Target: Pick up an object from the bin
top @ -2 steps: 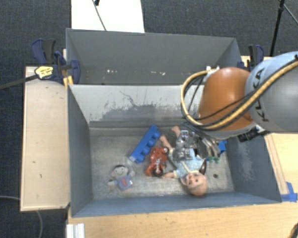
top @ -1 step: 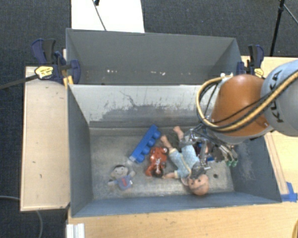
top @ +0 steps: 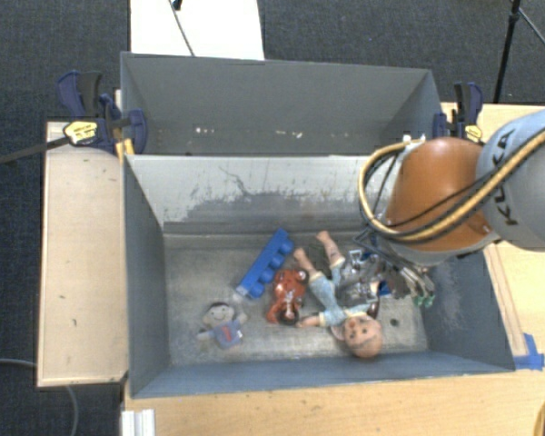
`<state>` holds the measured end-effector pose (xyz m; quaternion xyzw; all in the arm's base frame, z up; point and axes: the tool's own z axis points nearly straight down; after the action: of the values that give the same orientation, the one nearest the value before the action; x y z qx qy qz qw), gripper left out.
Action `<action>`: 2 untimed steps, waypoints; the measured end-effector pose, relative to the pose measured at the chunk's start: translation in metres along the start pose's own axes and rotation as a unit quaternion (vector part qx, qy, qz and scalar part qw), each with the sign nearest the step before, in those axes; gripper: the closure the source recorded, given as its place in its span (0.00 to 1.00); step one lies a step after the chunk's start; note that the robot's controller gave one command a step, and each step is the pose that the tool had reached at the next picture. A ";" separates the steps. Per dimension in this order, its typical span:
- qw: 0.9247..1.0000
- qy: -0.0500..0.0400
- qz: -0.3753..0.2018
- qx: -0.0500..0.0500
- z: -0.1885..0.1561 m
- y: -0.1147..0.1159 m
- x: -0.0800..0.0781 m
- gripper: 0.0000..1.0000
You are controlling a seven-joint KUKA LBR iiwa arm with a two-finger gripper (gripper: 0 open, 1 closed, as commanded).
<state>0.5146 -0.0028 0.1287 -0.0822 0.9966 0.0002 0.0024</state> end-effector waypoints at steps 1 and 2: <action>1.000 0.000 0.000 0.000 0.000 0.000 0.000 0.00; 1.000 0.000 0.001 0.000 0.000 0.000 0.000 1.00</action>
Offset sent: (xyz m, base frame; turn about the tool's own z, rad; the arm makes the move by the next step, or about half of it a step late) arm 0.0000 0.0000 0.0000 0.0000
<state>0.5146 -0.0029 0.1287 -0.0815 0.9967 0.0003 0.0023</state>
